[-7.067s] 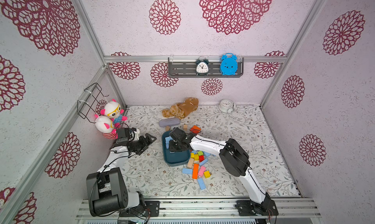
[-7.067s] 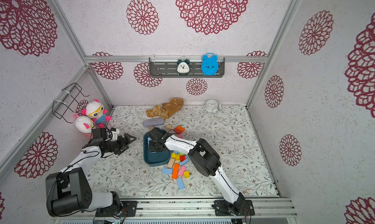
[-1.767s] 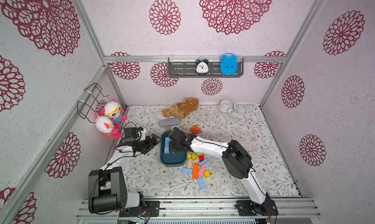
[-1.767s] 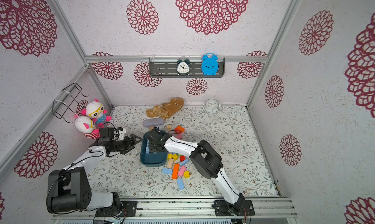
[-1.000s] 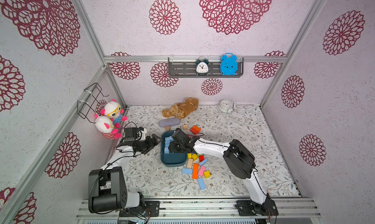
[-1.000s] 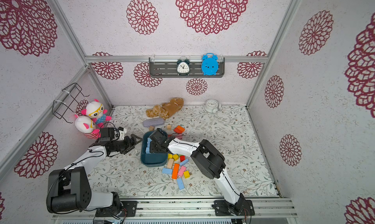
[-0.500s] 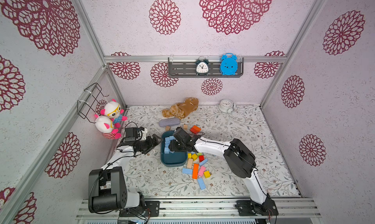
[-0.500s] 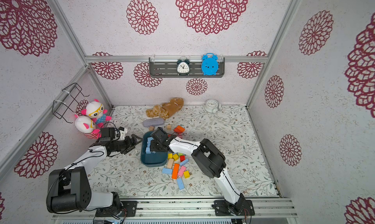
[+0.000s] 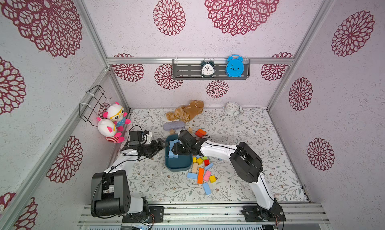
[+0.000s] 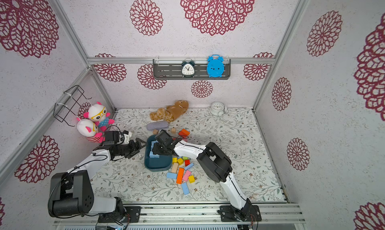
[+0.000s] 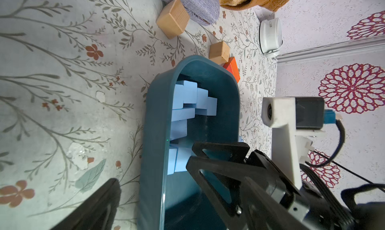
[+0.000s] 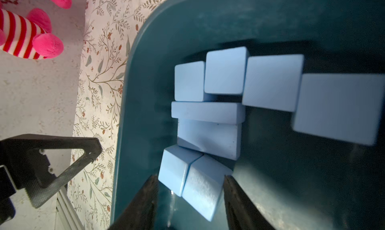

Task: Pick out the blue building blocks
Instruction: Place the building block in the storage box, then adjust the storage box at the center of the board.

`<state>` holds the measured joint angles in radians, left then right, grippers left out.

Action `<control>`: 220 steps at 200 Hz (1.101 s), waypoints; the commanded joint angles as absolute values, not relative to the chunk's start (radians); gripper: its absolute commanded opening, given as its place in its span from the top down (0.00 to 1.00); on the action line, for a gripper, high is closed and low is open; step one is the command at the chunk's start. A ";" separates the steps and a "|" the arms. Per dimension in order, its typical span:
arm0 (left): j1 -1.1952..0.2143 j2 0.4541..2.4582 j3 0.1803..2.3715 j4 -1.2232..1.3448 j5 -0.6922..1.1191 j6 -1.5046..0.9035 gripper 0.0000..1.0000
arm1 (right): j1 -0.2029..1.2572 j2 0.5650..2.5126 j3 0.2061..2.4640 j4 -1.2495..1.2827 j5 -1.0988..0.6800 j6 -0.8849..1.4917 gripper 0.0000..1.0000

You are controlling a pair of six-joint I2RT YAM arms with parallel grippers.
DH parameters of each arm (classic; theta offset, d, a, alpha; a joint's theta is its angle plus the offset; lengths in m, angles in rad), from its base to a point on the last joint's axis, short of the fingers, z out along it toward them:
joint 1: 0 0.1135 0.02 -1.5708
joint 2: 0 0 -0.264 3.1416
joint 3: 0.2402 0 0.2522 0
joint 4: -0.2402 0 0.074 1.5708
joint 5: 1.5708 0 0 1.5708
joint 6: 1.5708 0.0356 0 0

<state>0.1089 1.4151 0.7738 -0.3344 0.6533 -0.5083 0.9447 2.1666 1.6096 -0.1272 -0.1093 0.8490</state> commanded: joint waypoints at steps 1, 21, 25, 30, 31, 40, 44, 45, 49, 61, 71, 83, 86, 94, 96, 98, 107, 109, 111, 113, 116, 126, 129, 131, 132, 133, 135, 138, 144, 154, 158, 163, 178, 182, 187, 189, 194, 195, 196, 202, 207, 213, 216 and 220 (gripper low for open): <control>0.104 1.417 0.778 -0.326 0.665 -0.491 0.06 | 0.937 2.098 1.638 -0.125 -0.085 0.834 0.44; 0.104 1.410 0.778 -0.328 0.669 -0.488 0.06 | 0.935 2.044 1.617 -0.150 -0.048 0.811 0.43; 0.104 1.410 0.778 -0.327 0.670 -0.488 0.06 | 0.934 2.029 1.606 -0.153 -0.039 0.806 0.43; 0.104 1.408 0.779 -0.327 0.669 -0.487 0.06 | 0.935 2.008 1.587 -0.155 -0.027 0.805 0.44; 0.104 1.407 0.780 -0.328 0.669 -0.486 0.06 | 0.936 2.002 1.582 -0.156 -0.025 0.805 0.44; 0.104 1.408 0.785 -0.328 0.668 -0.480 0.06 | 0.934 1.960 1.536 -0.155 -0.003 0.806 0.44; 0.104 1.408 0.788 -0.329 0.665 -0.476 0.06 | 0.935 1.939 1.515 -0.155 0.008 0.808 0.44; 0.104 1.408 0.789 -0.330 0.665 -0.475 0.06 | 0.935 1.935 1.509 -0.154 0.010 0.808 0.44; 0.104 1.408 0.792 -0.332 0.663 -0.475 0.06 | 0.933 1.914 1.485 -0.152 0.022 0.814 0.44; 0.104 1.412 0.798 -0.334 0.663 -0.475 0.06 | 0.931 1.857 1.414 -0.146 0.048 0.827 0.44; 0.104 1.412 0.792 -0.329 0.669 -0.481 0.06 | 0.924 1.822 1.367 -0.144 0.060 0.836 0.43; 0.104 1.414 0.785 -0.318 0.672 -0.485 0.06 | 0.913 1.798 1.318 -0.137 0.073 0.849 0.43; 0.104 1.414 0.784 -0.317 0.672 -0.485 0.06 | 0.911 1.794 1.307 -0.133 0.073 0.852 0.43; 0.104 1.416 0.786 -0.318 0.669 -0.485 0.06 | 0.904 1.787 1.284 -0.121 0.072 0.858 0.43; 0.104 1.417 0.787 -0.320 0.668 -0.485 0.06 | 0.902 1.787 1.280 -0.118 0.072 0.859 0.43; 0.104 1.417 0.788 -0.322 0.668 -0.483 0.06 | 0.901 1.787 1.275 -0.114 0.070 0.861 0.43; 0.104 1.415 0.792 -0.327 0.665 -0.479 0.06 | 0.900 1.791 1.266 -0.100 0.062 0.865 0.44; 0.104 1.415 0.793 -0.328 0.664 -0.480 0.06 | 0.899 1.793 1.266 -0.097 0.060 0.865 0.44; 0.104 1.414 0.793 -0.328 0.664 -0.479 0.06 | 0.899 1.795 1.266 -0.095 0.057 0.865 0.44; 0.104 1.414 0.793 -0.329 0.663 -0.479 0.06 | 0.900 1.798 1.266 -0.093 0.054 0.865 0.44; 0.104 1.413 0.793 -0.329 0.662 -0.479 0.06 | 0.900 1.804 1.267 -0.089 0.049 0.866 0.44; 0.104 1.411 0.793 -0.331 0.657 -0.477 0.06 | 0.899 1.822 1.274 -0.080 0.032 0.867 0.44; 0.103 1.411 0.793 -0.333 0.655 -0.477 0.06 | 0.901 1.828 1.277 -0.078 0.026 0.868 0.44; 0.104 1.411 0.794 -0.334 0.655 -0.477 0.06 | 0.901 1.832 1.279 -0.077 0.024 0.869 0.44; 0.104 1.410 0.794 -0.333 0.654 -0.477 0.06 | 0.901 1.833 1.279 -0.076 0.023 0.870 0.44; 0.103 1.410 0.794 -0.333 0.654 -0.476 0.06 | 0.901 1.835 1.280 -0.076 0.022 0.870 0.44; 0.104 1.410 0.794 -0.333 0.654 -0.477 0.06 | 0.903 1.839 1.281 -0.074 0.021 0.871 0.44; 0.104 1.410 0.793 -0.334 0.653 -0.476 0.06 | 0.903 1.844 1.284 -0.073 0.020 0.872 0.44; 0.104 1.409 0.793 -0.334 0.652 -0.477 0.06 | 0.906 1.853 1.289 -0.074 0.018 0.872 0.44; 0.104 1.408 0.793 -0.333 0.652 -0.474 0.06 | 0.909 1.868 1.297 -0.080 0.022 0.875 0.44; 0.104 1.408 0.793 -0.334 0.652 -0.475 0.06 | 0.909 1.872 1.300 -0.082 0.023 0.876 0.44; 0.104 1.408 0.793 -0.333 0.652 -0.474 0.06 | 0.911 1.874 1.301 -0.079 0.021 0.878 0.44; 0.104 1.408 0.795 -0.334 0.652 -0.476 0.06 | 0.914 1.882 1.303 -0.054 0.012 0.880 0.45; 0.104 1.408 0.795 -0.334 0.652 -0.477 0.06 | 0.913 1.883 1.304 -0.049 0.010 0.880 0.45; 0.104 1.408 0.795 -0.334 0.653 -0.476 0.06 | 0.915 1.885 1.307 -0.044 0.006 0.880 0.45; 0.104 1.407 0.795 -0.334 0.654 -0.476 0.06 | 0.916 1.886 1.308 -0.043 0.005 0.880 0.45; 0.104 1.408 0.795 -0.333 0.653 -0.476 0.06 | 0.915 1.889 1.312 -0.043 0.005 0.879 0.45; 0.104 1.409 0.795 -0.334 0.653 -0.476 0.06 | 0.915 1.889 1.313 -0.043 0.005 0.879 0.45; 0.104 1.409 0.795 -0.333 0.654 -0.476 0.06 | 0.916 1.890 1.315 -0.043 0.005 0.879 0.45; 0.104 1.409 0.795 -0.334 0.655 -0.476 0.06 | 0.915 1.894 1.320 -0.043 0.005 0.877 0.45; 0.104 1.408 0.795 -0.334 0.656 -0.476 0.06 | 0.917 1.895 1.323 -0.041 0.005 0.876 0.45; 0.104 1.408 0.796 -0.332 0.660 -0.475 0.06 | 0.917 1.897 1.325 -0.037 0.005 0.875 0.45; 0.104 1.408 0.796 -0.331 0.663 -0.473 0.06 | 0.917 1.897 1.325 -0.035 0.005 0.874 0.45; 0.104 1.408 0.798 -0.330 0.670 -0.472 0.06 | 0.917 1.897 1.325 -0.032 0.005 0.874 0.45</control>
